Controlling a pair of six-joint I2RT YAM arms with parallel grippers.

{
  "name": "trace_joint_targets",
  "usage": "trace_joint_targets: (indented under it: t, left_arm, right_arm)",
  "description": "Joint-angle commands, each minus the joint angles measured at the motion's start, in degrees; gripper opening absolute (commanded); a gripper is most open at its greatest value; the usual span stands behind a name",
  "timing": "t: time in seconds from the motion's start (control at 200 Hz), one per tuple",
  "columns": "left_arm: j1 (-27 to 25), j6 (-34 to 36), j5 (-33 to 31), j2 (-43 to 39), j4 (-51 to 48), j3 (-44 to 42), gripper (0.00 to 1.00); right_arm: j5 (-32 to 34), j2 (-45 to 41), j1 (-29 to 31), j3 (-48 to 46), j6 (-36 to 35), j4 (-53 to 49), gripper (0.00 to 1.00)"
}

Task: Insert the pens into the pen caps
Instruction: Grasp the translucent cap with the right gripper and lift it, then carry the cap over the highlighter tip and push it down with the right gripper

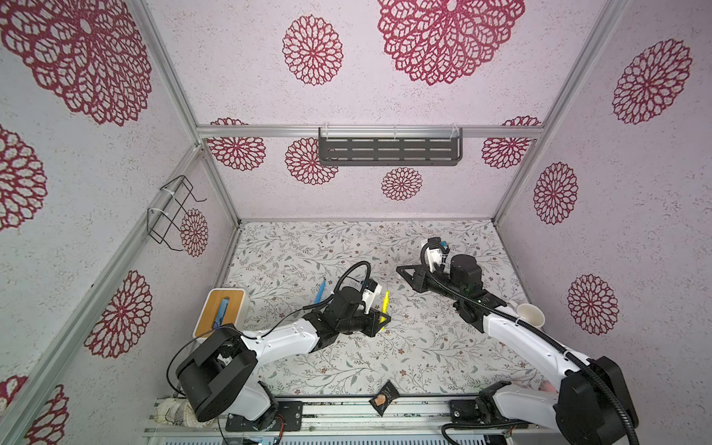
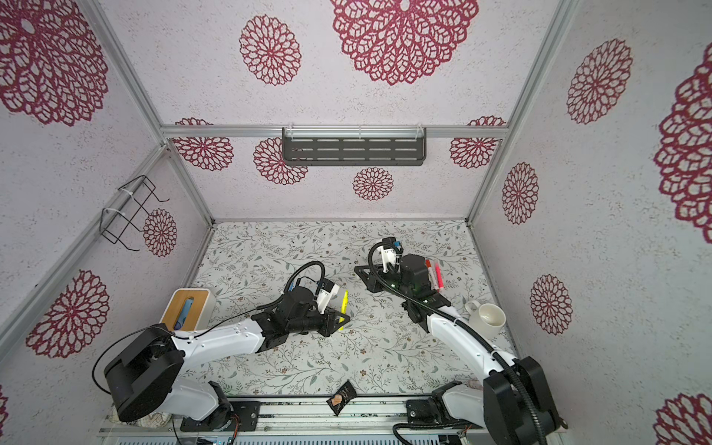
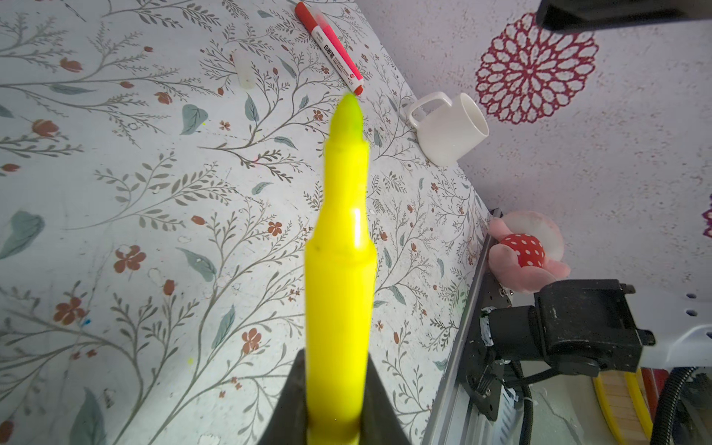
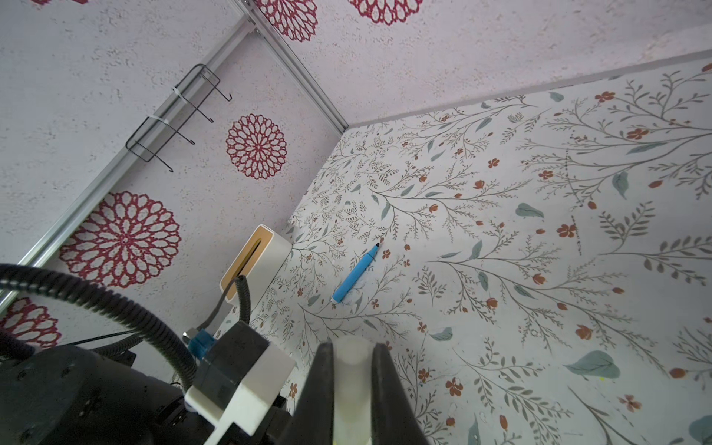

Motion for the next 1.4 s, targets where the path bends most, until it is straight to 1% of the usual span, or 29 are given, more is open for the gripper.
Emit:
trace_joint_targets:
  t: [0.0, 0.125, 0.325, 0.961, 1.396]
  left_arm:
    - [-0.54, -0.13, 0.67, 0.11, 3.00, 0.96, 0.00]
    - [-0.62, -0.02, 0.50, -0.29, 3.16, 0.86, 0.00]
    - [-0.63, 0.02, 0.46, -0.38, 3.54, 1.25, 0.00]
    - [-1.06, 0.75, -0.29, -4.31, 2.27, 1.52, 0.00]
    - [-1.32, 1.05, -0.71, -4.86, 1.80, 1.83, 0.00]
  right_arm:
    - [-1.23, -1.02, 0.84, -0.34, 2.67, 6.62, 0.12]
    - [-1.59, -1.03, 1.67, -1.01, 3.27, 7.96, 0.12]
    - [-2.20, -0.78, 2.89, -2.72, 5.72, 12.76, 0.12]
    - [-1.85, -0.63, 4.45, -4.14, 6.35, 14.63, 0.12]
    - [-1.95, -0.35, 5.42, -4.23, 6.39, 14.81, 0.12]
